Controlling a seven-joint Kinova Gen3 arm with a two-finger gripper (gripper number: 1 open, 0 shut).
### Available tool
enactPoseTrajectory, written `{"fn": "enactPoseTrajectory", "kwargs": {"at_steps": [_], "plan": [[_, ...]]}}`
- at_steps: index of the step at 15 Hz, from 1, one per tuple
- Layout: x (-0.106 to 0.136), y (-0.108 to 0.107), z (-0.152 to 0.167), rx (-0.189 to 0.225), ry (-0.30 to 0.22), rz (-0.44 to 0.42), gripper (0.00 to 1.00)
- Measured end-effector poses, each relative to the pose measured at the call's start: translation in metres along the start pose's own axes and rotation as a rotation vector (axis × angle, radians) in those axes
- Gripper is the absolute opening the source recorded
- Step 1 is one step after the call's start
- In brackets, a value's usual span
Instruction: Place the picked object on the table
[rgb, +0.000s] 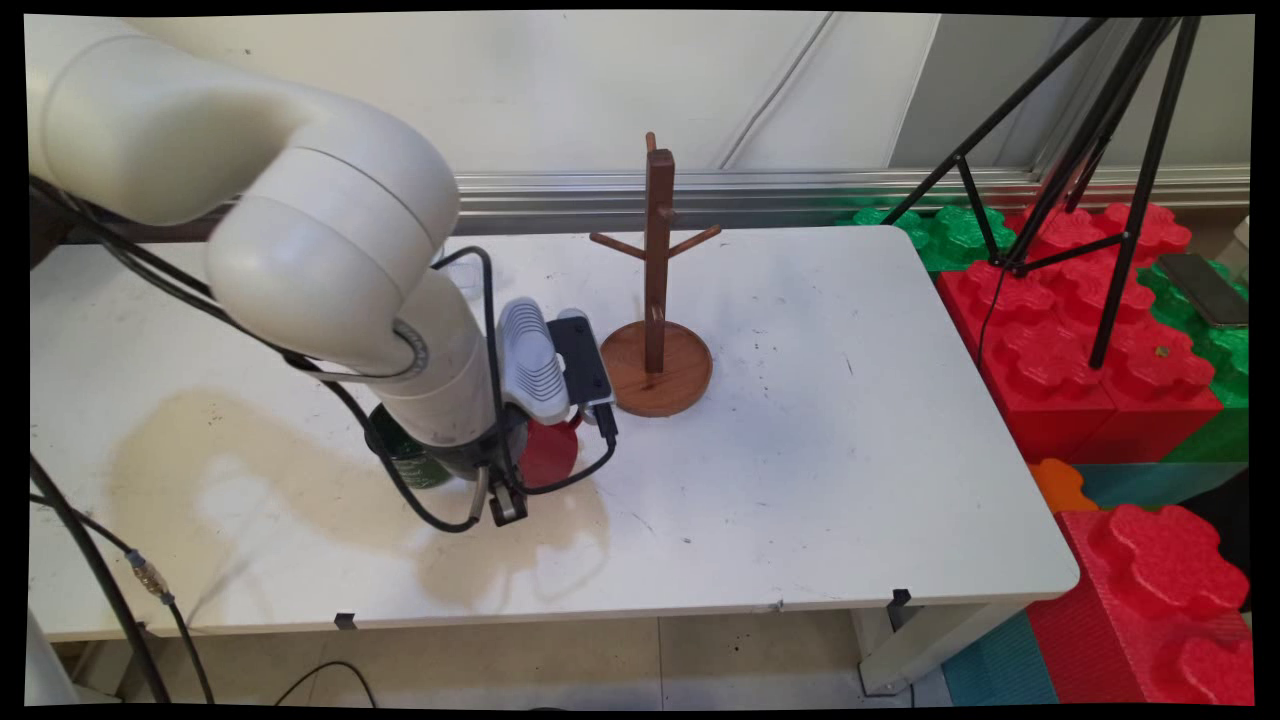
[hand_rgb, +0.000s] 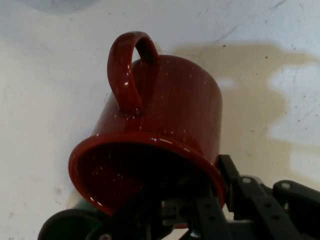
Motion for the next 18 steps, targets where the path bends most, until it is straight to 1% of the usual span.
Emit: {"fn": "enactPoseTrajectory", "kwargs": {"at_steps": [4,7,17,18], "plan": [[0.006,0.0,0.01,-0.012,-0.021,-0.005,0.0],[0.01,-0.001,0.014,-0.016,-0.028,0.002,0.0],[0.021,-0.005,0.021,-0.019,-0.029,0.03,0.0],[0.023,-0.005,0.021,-0.018,-0.025,0.032,1.0]]}}
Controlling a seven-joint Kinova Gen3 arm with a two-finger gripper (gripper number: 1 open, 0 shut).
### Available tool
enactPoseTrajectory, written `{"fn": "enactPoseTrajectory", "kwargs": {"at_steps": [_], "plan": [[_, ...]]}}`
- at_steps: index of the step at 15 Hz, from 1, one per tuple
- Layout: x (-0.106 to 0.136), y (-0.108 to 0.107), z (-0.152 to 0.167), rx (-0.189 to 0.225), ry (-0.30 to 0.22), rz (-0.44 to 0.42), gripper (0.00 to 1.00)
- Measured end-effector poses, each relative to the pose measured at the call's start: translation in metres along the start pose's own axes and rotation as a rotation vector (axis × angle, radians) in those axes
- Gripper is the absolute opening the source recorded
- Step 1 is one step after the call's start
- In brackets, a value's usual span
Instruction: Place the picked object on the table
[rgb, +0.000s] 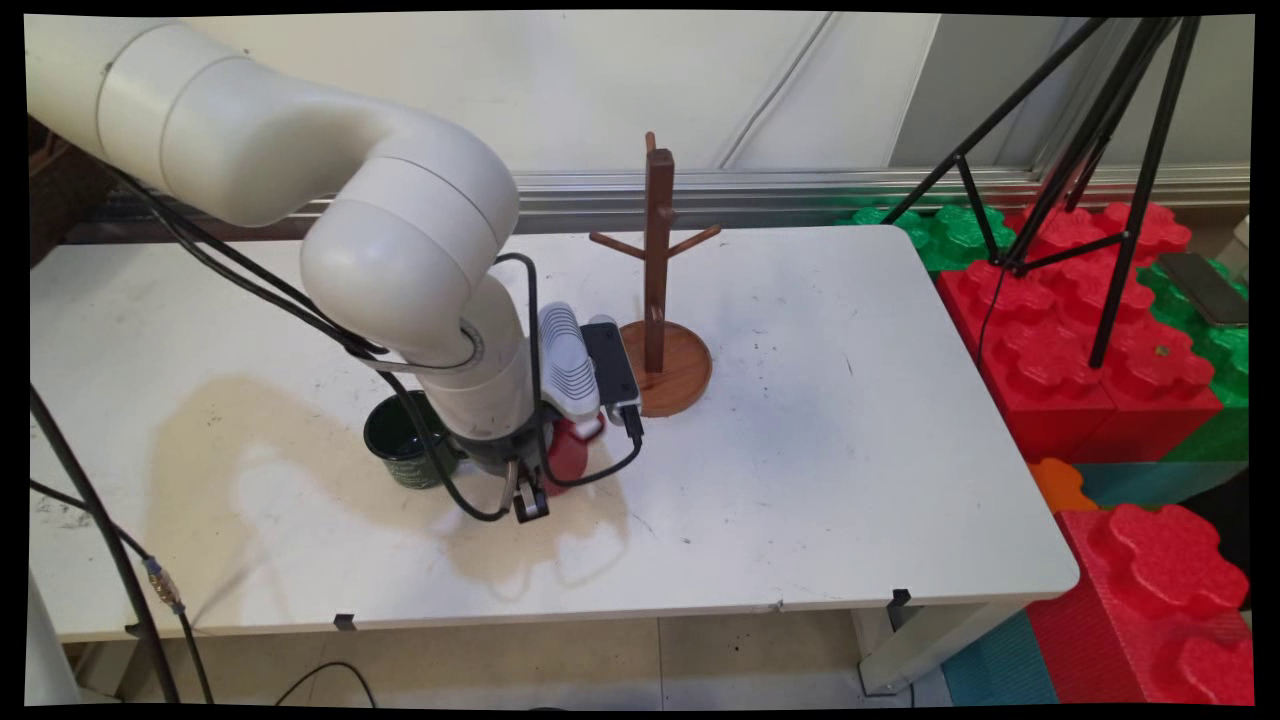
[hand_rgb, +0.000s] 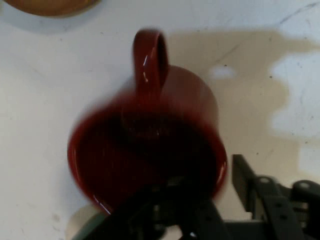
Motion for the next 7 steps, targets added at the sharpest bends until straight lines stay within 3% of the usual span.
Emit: {"fn": "enactPoseTrajectory", "kwargs": {"at_steps": [7], "plan": [[0.0055,-0.0034,0.0001,0.004,0.017,0.016,1.0]]}}
